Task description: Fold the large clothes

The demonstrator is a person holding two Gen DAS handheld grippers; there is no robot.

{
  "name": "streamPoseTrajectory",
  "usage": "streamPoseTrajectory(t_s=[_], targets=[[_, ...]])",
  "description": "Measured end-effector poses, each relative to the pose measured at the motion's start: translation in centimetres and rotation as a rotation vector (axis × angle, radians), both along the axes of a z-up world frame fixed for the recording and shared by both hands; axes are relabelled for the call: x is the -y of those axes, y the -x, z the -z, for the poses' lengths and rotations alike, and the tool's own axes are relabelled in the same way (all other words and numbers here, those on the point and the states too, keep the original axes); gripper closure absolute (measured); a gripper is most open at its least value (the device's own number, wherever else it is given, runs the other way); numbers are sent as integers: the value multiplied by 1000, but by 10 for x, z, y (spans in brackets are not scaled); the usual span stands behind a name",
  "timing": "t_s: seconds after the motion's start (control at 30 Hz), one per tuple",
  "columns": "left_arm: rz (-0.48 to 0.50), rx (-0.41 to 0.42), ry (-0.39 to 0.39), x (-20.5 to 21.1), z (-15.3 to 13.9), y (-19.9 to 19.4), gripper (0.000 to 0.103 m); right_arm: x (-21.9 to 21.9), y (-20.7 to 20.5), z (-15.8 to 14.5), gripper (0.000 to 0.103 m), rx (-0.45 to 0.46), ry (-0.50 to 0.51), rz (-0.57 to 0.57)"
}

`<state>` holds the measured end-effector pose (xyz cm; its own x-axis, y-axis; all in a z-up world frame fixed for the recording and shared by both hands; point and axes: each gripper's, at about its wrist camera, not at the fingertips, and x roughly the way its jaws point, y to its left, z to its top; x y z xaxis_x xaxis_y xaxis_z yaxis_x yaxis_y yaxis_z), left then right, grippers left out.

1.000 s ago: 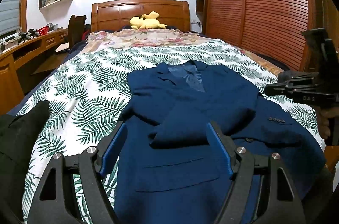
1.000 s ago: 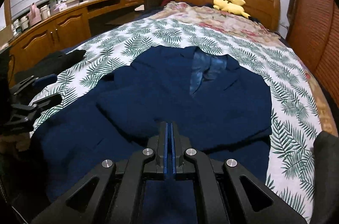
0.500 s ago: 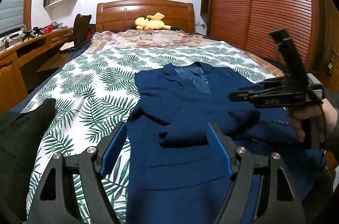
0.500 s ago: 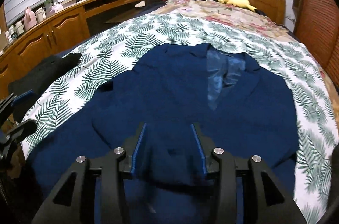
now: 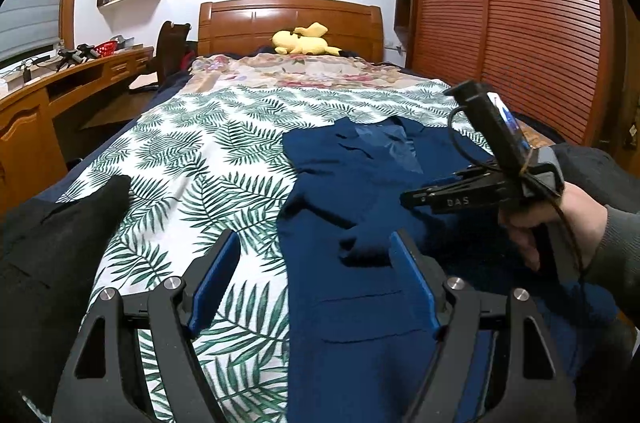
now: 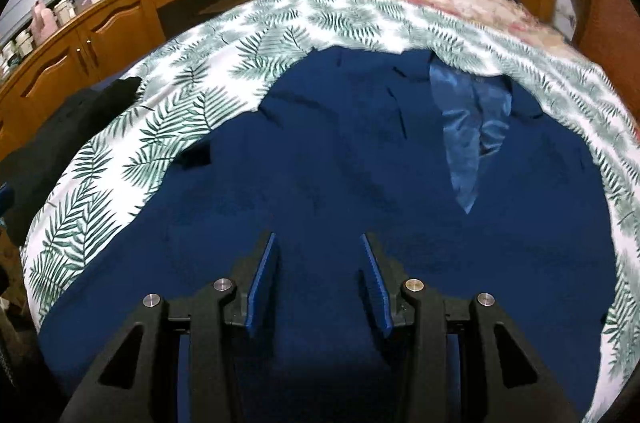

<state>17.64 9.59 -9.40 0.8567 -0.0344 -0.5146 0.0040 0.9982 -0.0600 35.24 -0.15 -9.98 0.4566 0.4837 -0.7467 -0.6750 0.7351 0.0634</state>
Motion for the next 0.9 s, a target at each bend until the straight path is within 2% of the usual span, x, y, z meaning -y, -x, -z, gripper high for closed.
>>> streamPoseTrajectory(t_s=[0.17, 0.3, 0.37, 0.43, 0.47, 0.67, 0.9], targets=[[-8, -5, -3, -6, 2, 2, 26, -8, -12, 12, 59, -58, 27, -19], [-10, -10, -3, -9, 4, 1, 26, -6, -14, 14, 59, -117, -24, -51], [-12, -13, -2, -10, 5, -1, 26, -8, -8, 12, 86, -121, -35, -96], [-14, -14, -2, -10, 5, -1, 26, -10, 3, 6, 97, -66, -21, -132], [-15, -14, -1, -10, 4, -2, 26, -8, 10, 2, 98, -49, -34, -146], [-7, -8, -1, -5, 2, -2, 26, 23, 66, -25, 99, 35, -123, -195], [6, -10, -7, 1, 3, -1, 26, 55, 107, -6, 99, 9, -101, -202]])
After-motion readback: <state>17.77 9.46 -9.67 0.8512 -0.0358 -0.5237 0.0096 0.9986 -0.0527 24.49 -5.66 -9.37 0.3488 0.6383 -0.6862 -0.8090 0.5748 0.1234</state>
